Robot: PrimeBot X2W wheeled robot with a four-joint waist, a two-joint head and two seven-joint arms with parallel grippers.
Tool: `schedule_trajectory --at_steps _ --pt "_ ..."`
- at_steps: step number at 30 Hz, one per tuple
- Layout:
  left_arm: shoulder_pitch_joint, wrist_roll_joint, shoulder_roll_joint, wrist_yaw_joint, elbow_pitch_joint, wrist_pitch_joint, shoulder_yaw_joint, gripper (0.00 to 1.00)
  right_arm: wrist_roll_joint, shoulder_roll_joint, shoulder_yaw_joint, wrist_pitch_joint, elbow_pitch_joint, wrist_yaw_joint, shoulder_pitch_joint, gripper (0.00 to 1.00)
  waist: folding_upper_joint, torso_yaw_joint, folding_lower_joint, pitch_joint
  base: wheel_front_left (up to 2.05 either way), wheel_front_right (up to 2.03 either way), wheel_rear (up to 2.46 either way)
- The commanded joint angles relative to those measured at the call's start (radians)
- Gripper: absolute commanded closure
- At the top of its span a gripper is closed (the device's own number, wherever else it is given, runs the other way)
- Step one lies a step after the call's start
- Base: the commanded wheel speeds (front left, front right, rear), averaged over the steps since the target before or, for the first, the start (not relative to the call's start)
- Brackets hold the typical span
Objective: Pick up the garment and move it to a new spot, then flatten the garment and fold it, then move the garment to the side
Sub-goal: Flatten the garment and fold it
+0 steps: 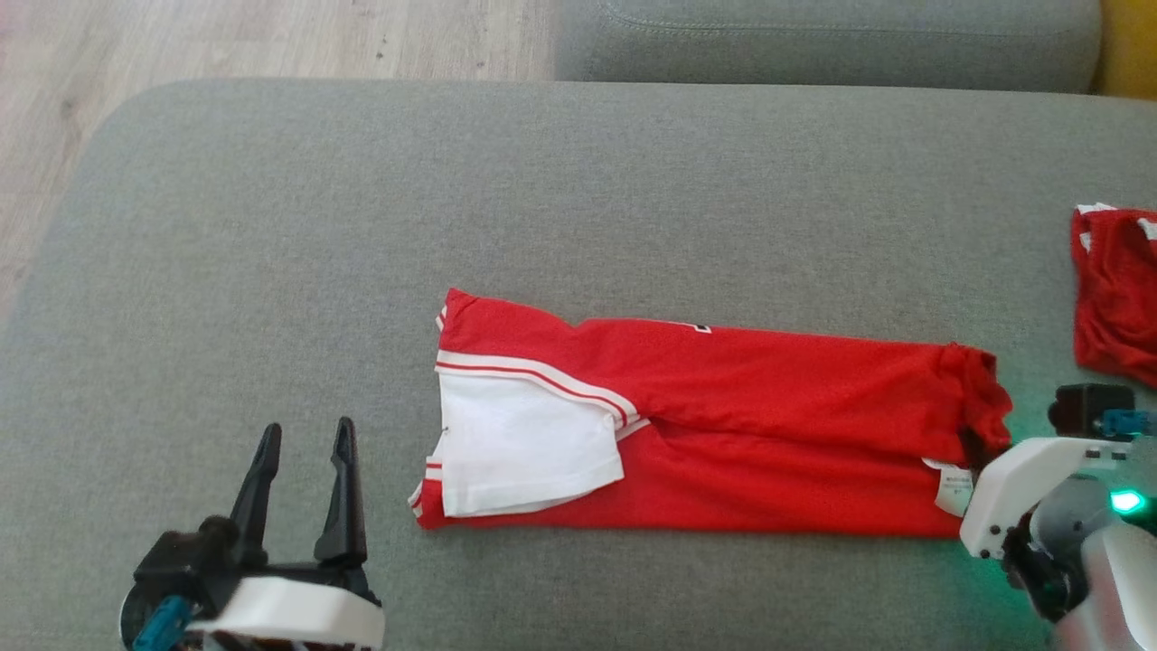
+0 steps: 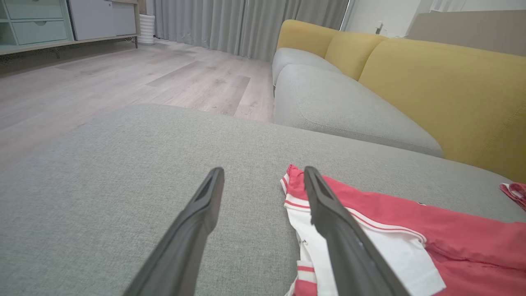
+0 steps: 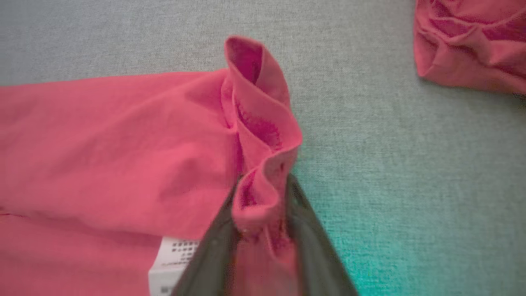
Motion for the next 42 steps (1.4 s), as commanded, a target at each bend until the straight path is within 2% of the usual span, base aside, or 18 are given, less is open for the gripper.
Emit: schedule_trajectory --at_steps 1,7,16,22,31,35,39,42 --pt "-0.038 0.009 0.021 0.009 -0.028 -0.009 0.041 0.00 0.010 -0.015 0.029 0.001 -0.016 0.007 -0.009 1.00 0.0000 -0.005 0.0000 -0.005 0.00 0.00 0.00" --pt "-0.040 0.009 0.019 0.007 -0.019 -0.009 0.033 0.00 0.035 -0.025 0.017 -0.037 -0.012 0.007 -0.031 1.00 0.0000 -0.034 0.0000 -0.024 0.00 0.00 0.00" --pt "-0.046 0.006 0.010 -0.001 0.001 -0.021 0.027 0.00 0.032 -0.096 -0.099 -0.024 -0.096 0.007 -0.025 1.00 0.0000 -0.087 0.0000 -0.041 0.00 0.00 0.00" --pt "-0.049 0.003 0.002 -0.006 0.021 -0.027 0.020 0.00 0.063 -0.056 -0.117 0.021 -0.196 0.007 0.006 1.00 0.0000 -0.107 0.0000 -0.053 0.00 0.00 0.00" --pt "-0.052 0.003 -0.008 -0.013 0.039 -0.026 0.000 0.00 0.228 0.049 0.006 0.112 -0.445 0.007 0.093 1.00 0.0000 -0.098 0.0000 -0.074 0.00 0.00 0.00" --pt "-0.054 0.002 -0.007 -0.014 0.043 -0.026 -0.001 0.00 0.266 0.087 0.059 0.125 -0.514 0.007 0.107 1.00 0.0000 -0.088 0.0000 -0.075 0.00 0.00 0.00" --pt "-0.059 0.002 -0.007 -0.017 0.045 -0.024 -0.006 0.00 0.312 0.127 0.152 0.115 -0.548 0.007 0.099 1.00 0.0000 -0.069 0.0000 -0.075 0.00 0.00 0.00" --pt "-0.065 0.002 -0.010 -0.020 0.047 -0.024 -0.012 0.00 0.339 0.144 0.230 0.100 -0.528 0.007 0.082 1.00 0.0000 -0.051 0.0000 -0.072 0.00 0.00 0.00"
